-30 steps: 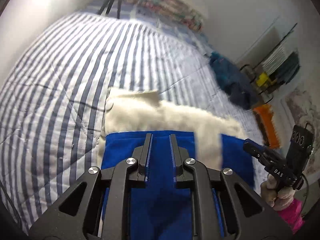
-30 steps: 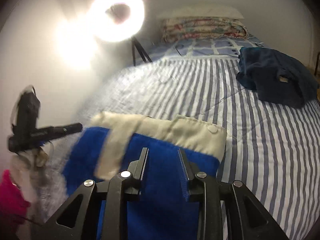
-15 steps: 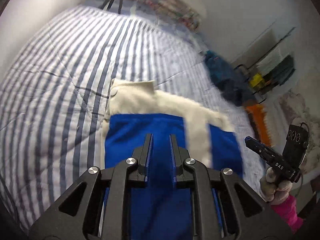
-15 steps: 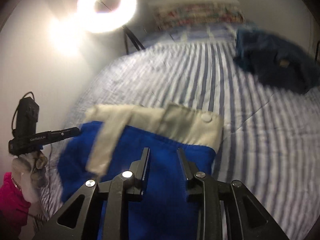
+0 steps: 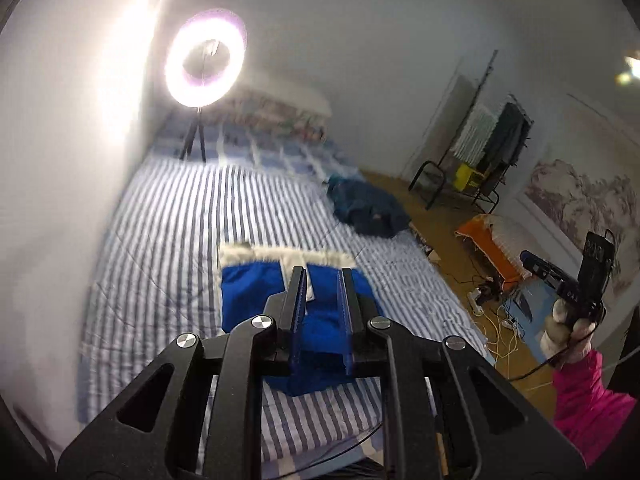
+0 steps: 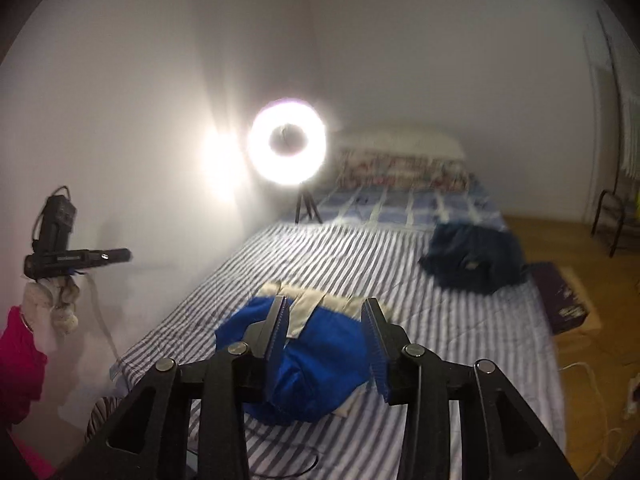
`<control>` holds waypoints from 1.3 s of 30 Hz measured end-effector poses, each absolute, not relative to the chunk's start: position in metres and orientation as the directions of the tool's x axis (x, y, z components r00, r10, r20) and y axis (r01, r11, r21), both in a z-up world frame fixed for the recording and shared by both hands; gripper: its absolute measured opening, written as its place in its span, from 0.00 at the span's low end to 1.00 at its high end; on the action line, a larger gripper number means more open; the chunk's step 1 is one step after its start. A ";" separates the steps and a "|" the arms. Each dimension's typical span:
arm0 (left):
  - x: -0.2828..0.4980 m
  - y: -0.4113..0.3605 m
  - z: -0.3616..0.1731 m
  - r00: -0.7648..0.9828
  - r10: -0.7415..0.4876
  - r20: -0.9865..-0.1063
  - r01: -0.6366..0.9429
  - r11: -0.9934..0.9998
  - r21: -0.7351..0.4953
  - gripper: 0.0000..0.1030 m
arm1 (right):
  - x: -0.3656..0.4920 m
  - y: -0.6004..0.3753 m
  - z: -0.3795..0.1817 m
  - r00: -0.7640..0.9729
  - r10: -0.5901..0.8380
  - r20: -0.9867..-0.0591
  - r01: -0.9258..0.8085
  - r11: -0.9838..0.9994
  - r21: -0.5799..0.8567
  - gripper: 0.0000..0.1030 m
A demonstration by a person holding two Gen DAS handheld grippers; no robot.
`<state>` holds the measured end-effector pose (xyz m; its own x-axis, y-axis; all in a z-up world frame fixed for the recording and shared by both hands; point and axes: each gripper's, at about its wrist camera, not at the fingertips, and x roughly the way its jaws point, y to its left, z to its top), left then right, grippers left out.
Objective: Fold large clothes
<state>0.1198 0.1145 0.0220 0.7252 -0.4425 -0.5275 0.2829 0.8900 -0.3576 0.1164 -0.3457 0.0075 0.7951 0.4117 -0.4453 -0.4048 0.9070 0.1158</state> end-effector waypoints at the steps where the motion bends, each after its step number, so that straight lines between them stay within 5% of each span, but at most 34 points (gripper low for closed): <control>1: 0.109 0.116 0.034 0.726 -0.450 -0.520 0.292 0.886 -0.359 0.13 | 0.107 -0.351 0.016 0.800 0.411 -0.438 -0.406 0.907 0.109 0.38; 6: 0.071 0.123 0.079 0.737 -0.458 -0.497 0.320 0.884 -0.340 0.18 | 0.077 -0.369 0.045 0.813 0.411 -0.414 -0.417 0.906 0.081 0.38; 10: 0.072 0.121 0.067 0.726 -0.456 -0.515 0.312 0.886 -0.344 0.28 | 0.080 -0.365 0.029 0.802 0.418 -0.426 -0.441 0.896 0.048 0.49; 20: 0.144 0.061 -0.142 0.458 -0.508 -0.730 0.246 0.861 -0.445 0.28 | 0.153 -0.277 -0.129 0.557 0.514 -0.652 -0.614 0.783 0.094 0.49; 28: 0.193 0.021 -0.243 0.309 -0.494 -0.813 0.197 0.869 -0.453 0.28 | 0.179 -0.229 -0.224 0.404 0.526 -0.748 -0.677 0.722 0.143 0.49; 39: 0.243 -0.021 -0.243 0.357 -0.472 -0.806 0.282 0.877 -0.389 0.28 | 0.214 -0.201 -0.278 0.384 0.501 -0.776 -0.681 0.721 0.128 0.20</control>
